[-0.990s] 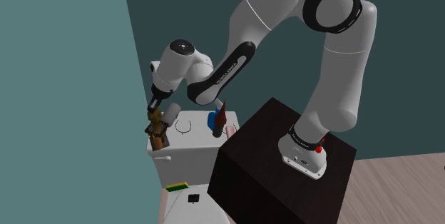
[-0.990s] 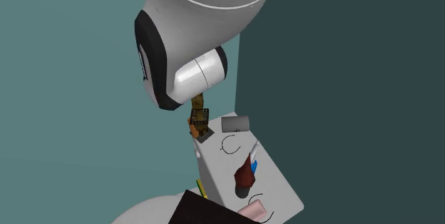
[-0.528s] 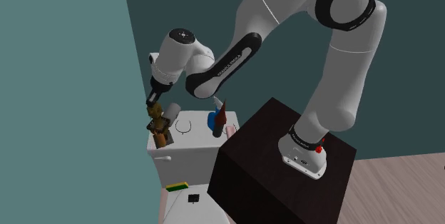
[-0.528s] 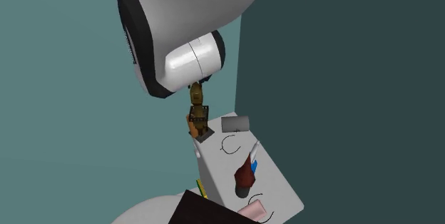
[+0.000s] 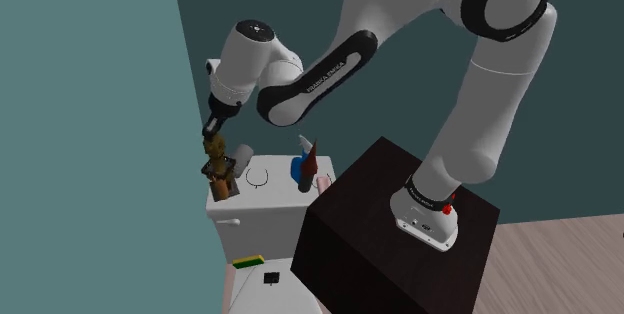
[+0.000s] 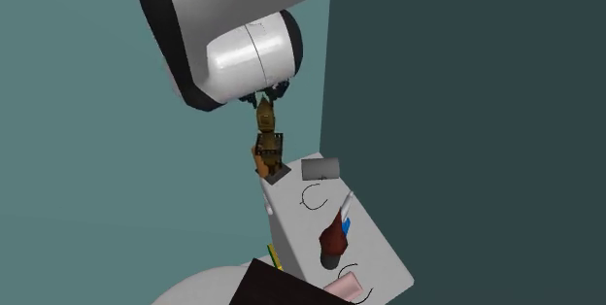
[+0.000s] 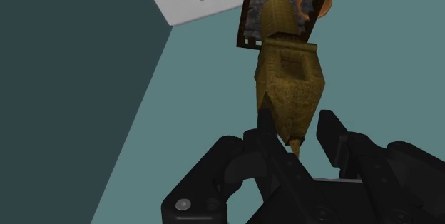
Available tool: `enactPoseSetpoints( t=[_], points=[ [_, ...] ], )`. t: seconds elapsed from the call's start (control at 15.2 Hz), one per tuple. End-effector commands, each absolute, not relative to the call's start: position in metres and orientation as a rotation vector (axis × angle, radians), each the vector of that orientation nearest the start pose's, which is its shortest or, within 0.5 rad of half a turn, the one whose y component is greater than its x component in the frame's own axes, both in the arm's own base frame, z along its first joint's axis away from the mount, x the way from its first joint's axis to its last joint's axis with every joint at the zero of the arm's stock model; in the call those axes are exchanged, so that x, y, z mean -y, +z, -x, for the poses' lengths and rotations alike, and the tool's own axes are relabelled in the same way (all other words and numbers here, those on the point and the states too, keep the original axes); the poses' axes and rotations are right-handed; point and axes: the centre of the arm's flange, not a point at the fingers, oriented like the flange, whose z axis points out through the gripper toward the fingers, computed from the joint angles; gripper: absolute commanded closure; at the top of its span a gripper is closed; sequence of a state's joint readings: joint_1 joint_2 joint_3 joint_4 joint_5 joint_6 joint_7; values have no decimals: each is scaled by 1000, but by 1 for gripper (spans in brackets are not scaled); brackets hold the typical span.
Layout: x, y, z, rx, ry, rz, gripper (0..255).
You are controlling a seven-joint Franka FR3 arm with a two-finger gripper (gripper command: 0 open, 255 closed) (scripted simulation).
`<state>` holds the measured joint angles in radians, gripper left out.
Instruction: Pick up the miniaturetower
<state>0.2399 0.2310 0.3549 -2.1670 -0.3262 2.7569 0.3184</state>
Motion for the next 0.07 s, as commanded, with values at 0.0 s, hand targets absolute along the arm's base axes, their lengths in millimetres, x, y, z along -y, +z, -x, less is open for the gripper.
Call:
enactPoseSetpoints(
  t=[0.0],
  points=[
    [-338, 337, -486, 791, -586, 2903, 255]
  ],
)
